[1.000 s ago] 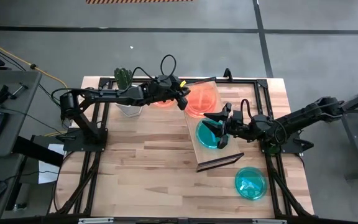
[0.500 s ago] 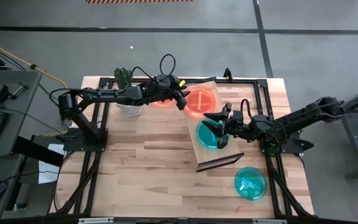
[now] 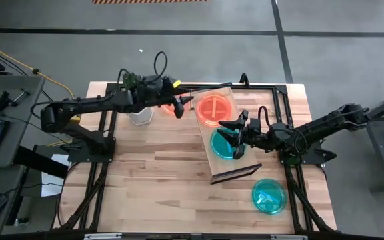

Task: Place and stack plates onto a shelf
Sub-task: Stack the bottom orange plate on top of the orange plate on the shelf

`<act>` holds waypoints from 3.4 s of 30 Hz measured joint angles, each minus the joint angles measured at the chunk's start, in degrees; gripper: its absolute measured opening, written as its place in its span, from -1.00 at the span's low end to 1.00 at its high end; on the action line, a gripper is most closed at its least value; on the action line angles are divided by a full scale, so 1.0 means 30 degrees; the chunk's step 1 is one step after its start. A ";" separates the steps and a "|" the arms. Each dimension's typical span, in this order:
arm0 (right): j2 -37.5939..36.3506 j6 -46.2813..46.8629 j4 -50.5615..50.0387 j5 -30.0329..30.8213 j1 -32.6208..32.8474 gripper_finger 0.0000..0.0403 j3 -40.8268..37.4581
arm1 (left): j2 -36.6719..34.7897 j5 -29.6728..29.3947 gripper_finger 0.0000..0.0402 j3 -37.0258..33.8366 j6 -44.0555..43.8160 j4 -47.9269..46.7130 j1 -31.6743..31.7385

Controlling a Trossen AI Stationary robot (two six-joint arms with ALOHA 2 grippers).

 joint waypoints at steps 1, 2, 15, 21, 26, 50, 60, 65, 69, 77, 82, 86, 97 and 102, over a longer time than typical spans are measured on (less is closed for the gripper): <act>0.0000 0.0008 -0.0021 0.0050 0.0000 -0.30 0.0000 | 0.0038 -0.0206 -0.21 -0.0470 -0.0242 0.0760 -0.0011; 0.0000 0.0021 -0.0011 0.0151 0.0000 -0.30 0.0000 | 0.0152 -0.0752 -0.22 -0.0911 -0.0549 0.1381 -0.0012; 0.0000 -0.0181 0.0099 0.1341 0.0000 -0.30 0.0000 | 0.7838 -0.2347 -0.97 0.6150 -0.0282 -0.1408 0.0976; 0.0000 0.0303 -0.0288 0.1337 0.0000 -0.30 0.0000 | 1.0474 -0.2219 -1.00 0.8949 -0.0777 -0.2837 0.0793; 0.0000 0.0321 -0.0320 0.1336 0.0000 -0.30 0.0000 | 1.0573 -0.3288 -1.00 0.9221 -0.1098 -0.2660 0.0856; 0.0000 0.0321 -0.0220 0.1320 0.0000 -0.30 0.0000 | 1.0797 -0.3831 -1.00 0.9221 -0.1736 -0.3449 0.1260; 0.0000 0.0321 -0.0204 0.1322 -0.0005 -0.30 0.0000 | 1.0682 -0.4104 -1.00 0.9212 -0.0768 -0.3410 0.0501; 0.0000 0.0321 -0.0197 0.1326 -0.0005 -0.30 0.0000 | 1.0695 -0.4251 -1.00 0.9199 -0.0405 -0.3172 0.0111; 0.0000 0.0321 -0.0197 0.1322 -0.0007 -0.30 0.0000 | 1.0695 -0.4972 -1.00 0.9184 0.0540 -0.2854 -0.0474; 0.0000 0.0321 -0.0193 0.1322 -0.0003 -0.30 0.0000 | 1.0695 -0.5195 -1.00 0.9184 0.0716 -0.3515 -0.0933; 0.0000 0.0321 -0.0189 0.1321 0.0000 -0.30 0.0000 | 1.0695 -0.4500 -1.00 0.9184 0.0349 -0.3555 -0.0934; 0.0000 0.0321 -0.0189 0.1319 0.0000 -0.30 0.0000 | 1.0695 -0.3853 -1.00 0.9184 0.0072 -0.3920 -0.1018; 0.0000 0.0321 -0.0189 0.1319 -0.0002 -0.30 0.0000 | 1.0695 -0.3682 -1.00 0.9184 0.0213 -0.4815 -0.1515; 0.0000 0.0321 -0.0189 0.1320 -0.0006 -0.30 0.0000 | 1.0695 -0.3704 -1.00 0.9184 0.0213 -0.4880 -0.1507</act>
